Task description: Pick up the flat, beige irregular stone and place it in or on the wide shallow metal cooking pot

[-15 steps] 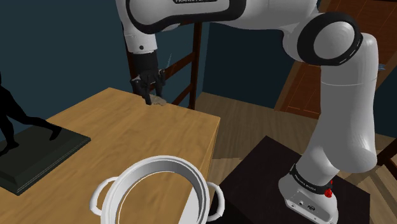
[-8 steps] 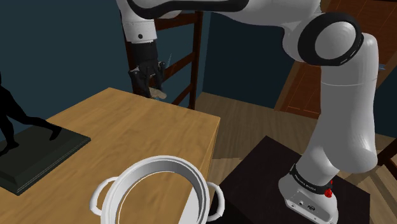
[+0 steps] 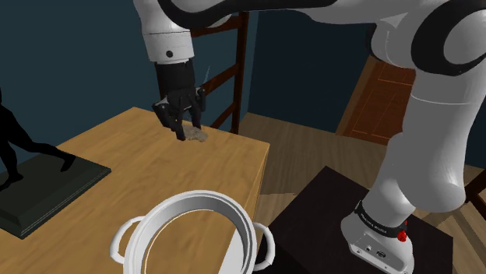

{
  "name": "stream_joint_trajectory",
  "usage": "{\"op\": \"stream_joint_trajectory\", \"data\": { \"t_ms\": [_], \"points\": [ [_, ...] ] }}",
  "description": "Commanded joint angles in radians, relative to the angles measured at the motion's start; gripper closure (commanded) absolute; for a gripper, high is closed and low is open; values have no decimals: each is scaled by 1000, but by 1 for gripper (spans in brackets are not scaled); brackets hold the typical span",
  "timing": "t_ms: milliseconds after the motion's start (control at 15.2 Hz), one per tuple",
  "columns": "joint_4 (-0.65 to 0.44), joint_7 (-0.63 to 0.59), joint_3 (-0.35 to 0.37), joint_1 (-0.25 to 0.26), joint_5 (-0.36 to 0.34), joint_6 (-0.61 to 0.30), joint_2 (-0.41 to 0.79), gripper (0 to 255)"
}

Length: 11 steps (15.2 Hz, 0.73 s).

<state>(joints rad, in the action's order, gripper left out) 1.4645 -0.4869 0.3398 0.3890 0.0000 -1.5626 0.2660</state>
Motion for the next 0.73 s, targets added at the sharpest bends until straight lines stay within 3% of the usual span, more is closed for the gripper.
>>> {"op": "stream_joint_trajectory", "data": {
  "t_ms": [0,660],
  "points": [
    [29,-41,17,23,9,-10,-22,255],
    [151,-236,103,135,55,-66,-109,255]
  ]
}}
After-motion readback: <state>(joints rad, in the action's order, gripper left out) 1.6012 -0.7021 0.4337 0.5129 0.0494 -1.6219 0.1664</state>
